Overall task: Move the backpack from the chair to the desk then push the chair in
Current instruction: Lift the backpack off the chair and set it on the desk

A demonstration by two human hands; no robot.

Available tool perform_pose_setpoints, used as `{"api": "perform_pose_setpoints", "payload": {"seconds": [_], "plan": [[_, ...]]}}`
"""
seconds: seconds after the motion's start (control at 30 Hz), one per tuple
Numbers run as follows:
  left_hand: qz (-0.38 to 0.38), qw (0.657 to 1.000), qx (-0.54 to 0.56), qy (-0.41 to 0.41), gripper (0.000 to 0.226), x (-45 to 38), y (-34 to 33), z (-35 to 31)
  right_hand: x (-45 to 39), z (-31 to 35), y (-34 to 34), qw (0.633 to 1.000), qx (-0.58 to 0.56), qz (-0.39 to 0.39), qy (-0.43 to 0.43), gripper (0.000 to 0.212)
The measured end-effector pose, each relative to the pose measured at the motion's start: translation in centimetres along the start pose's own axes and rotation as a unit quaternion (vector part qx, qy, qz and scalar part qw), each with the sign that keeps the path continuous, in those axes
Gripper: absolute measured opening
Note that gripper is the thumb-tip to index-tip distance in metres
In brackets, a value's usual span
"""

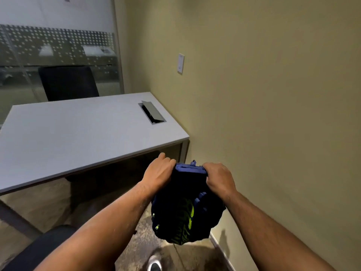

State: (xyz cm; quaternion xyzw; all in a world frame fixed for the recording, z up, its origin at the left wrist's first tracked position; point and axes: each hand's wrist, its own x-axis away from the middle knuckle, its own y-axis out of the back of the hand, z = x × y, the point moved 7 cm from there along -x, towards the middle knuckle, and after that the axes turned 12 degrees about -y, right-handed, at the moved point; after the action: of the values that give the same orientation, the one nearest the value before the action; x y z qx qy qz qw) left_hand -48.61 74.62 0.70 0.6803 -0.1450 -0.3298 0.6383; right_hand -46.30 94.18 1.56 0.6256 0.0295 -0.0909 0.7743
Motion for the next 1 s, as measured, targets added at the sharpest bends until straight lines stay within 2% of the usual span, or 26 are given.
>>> {"api": "perform_pose_setpoints", "payload": {"seconds": [0.13,0.3,0.5,0.73,0.87,1.0], "plan": [[-0.019,0.999,0.020,0.039,0.007,-4.6,0.0,5.7,-6.4,2.0,-0.2,0.999,-0.047,-0.025,0.010,0.018],[-0.056,0.993,0.054,0.091,0.018,-10.6,1.8,13.5,-15.4,5.2,1.5,0.992,-0.084,-0.088,0.042,0.018],[-0.105,0.994,0.022,0.033,0.008,-19.0,6.5,21.5,-25.0,8.9,5.7,0.970,-0.140,-0.191,0.055,0.023],[-0.170,0.985,-0.029,-0.016,0.010,-27.5,11.3,29.0,-35.0,12.6,9.8,0.948,-0.148,-0.273,0.066,0.026],[-0.200,0.979,-0.041,-0.014,0.018,-32.2,13.4,33.0,-40.4,14.3,11.4,0.935,-0.156,-0.311,0.068,0.021],[-0.208,0.977,-0.052,0.002,0.019,-37.4,14.2,36.4,-46.0,15.4,11.8,0.932,-0.163,-0.317,0.065,0.016]]}}
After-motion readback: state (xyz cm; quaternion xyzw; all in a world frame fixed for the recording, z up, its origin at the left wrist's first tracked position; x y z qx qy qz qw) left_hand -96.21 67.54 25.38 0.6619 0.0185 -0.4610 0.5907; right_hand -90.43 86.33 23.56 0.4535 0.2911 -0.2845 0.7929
